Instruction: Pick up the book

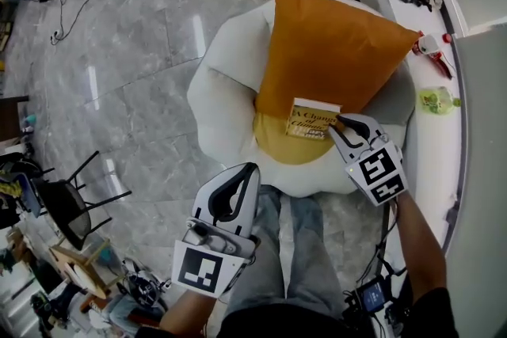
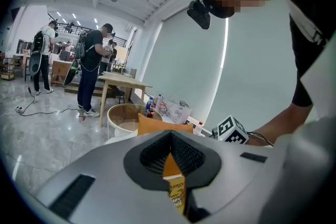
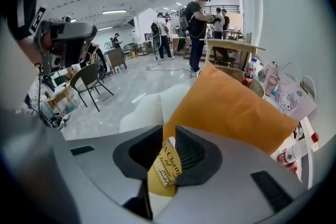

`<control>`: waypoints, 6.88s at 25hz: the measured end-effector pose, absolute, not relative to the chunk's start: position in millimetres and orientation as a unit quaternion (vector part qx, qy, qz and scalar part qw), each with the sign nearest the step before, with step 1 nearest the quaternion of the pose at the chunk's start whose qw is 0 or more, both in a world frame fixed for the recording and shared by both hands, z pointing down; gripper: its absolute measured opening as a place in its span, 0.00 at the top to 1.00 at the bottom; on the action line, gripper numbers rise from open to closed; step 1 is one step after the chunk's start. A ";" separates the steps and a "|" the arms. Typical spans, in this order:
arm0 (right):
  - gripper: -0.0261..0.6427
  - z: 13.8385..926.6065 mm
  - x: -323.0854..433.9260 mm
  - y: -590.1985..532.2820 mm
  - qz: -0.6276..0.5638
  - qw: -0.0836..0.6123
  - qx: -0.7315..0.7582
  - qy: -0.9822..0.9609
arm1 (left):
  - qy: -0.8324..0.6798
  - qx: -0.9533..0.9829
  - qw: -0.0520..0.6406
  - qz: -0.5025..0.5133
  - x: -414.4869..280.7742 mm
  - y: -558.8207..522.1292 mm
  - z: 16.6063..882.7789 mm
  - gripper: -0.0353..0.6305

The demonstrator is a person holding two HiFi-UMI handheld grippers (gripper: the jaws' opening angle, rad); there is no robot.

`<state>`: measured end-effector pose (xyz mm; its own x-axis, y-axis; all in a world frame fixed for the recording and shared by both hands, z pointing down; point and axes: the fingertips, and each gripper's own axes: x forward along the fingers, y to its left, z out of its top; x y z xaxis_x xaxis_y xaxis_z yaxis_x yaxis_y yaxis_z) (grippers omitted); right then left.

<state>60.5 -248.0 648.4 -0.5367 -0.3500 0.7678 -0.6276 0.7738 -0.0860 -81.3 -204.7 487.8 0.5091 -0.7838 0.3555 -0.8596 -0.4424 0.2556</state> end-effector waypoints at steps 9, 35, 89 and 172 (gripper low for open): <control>0.92 697.2 60.8 -259.1 0.148 0.426 0.275 -0.849 | -0.485 0.837 0.224 0.119 -84.5 -210.0 529.8 0.94; 0.82 811.7 72.8 -259.3 0.220 0.494 0.197 -0.817 | -0.460 0.834 0.272 0.136 -71.9 -221.0 601.8 0.94; 0.73 930.8 47.1 -172.7 0.166 0.630 -0.009 -0.759 | -0.437 0.755 0.368 0.322 -47.2 -208.1 793.8 0.94; 0.73 224.5 153.0 -117.2 0.115 0.026 0.388 -0.914 | -0.444 0.859 0.171 0.191 13.6 -130.1 343.4 0.94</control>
<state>153.0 -117.2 224.5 -0.6980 -0.7028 0.1374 -0.7149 0.6729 -0.1900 13.6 -130.1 343.4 0.5339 -0.6968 0.4789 -0.8271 -0.5481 0.1246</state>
